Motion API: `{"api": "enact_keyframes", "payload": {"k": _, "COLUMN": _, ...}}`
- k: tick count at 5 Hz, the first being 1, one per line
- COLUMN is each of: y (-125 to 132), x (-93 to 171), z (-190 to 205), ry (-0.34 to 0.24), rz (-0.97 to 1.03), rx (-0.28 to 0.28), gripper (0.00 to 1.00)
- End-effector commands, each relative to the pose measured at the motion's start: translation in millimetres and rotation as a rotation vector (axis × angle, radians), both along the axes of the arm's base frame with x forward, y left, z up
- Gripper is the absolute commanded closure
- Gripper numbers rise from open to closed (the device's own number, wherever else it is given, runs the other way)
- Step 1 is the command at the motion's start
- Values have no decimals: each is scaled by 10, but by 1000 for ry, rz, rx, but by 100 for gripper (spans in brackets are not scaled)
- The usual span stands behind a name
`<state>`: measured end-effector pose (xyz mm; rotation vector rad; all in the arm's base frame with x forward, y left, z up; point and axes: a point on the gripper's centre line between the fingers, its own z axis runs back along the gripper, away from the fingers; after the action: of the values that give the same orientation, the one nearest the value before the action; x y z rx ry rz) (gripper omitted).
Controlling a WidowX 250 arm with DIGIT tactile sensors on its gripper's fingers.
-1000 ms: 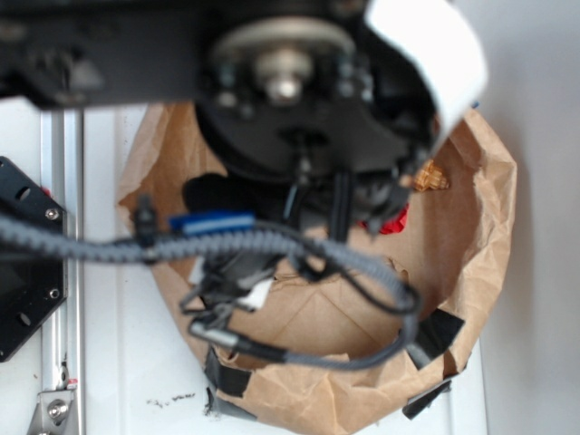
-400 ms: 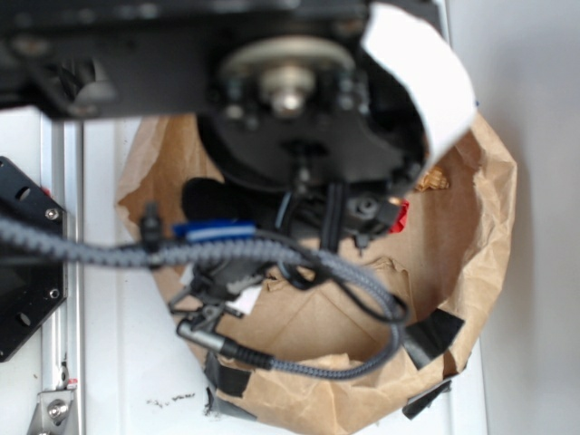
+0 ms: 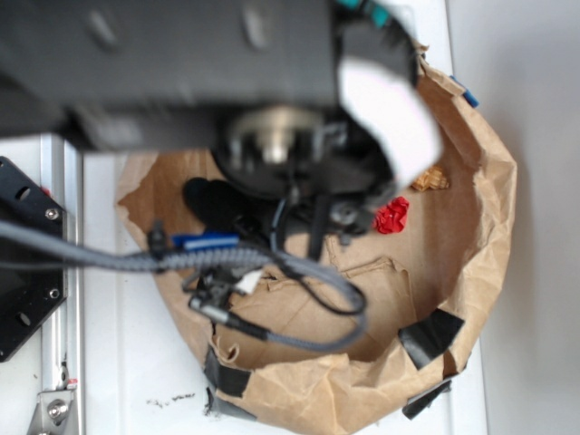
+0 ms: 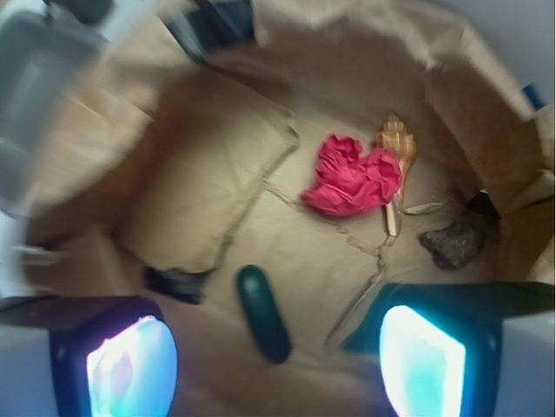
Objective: Grab the plastic pickle.
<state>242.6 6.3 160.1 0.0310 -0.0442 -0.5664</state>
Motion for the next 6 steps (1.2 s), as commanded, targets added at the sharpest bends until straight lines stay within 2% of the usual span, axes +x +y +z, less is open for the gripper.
{"api": "enact_keyframes", "payload": {"k": 1, "y": 242, "x": 103, "z": -449, "ry": -25, "rz": -42, "rx": 61, "gripper": 0}}
{"api": "enact_keyframes", "payload": {"k": 2, "y": 245, "x": 57, "z": -665, "ry": -32, "rz": -87, "rx": 30, "gripper": 0}}
{"api": "enact_keyframes", "payload": {"k": 3, "y": 212, "x": -116, "z": -960, "ry": 0, "rz": -191, "rx": 10, "gripper": 0}}
{"api": "enact_keyframes", "payload": {"k": 5, "y": 324, "x": -264, "z": -1201, "ry": 39, "rz": -242, "rx": 73, "gripper": 0}}
{"api": "enact_keyframes", "payload": {"k": 6, "y": 380, "x": -226, "z": -1341, "ry": 10, "rz": -254, "rx": 127, "gripper": 0}}
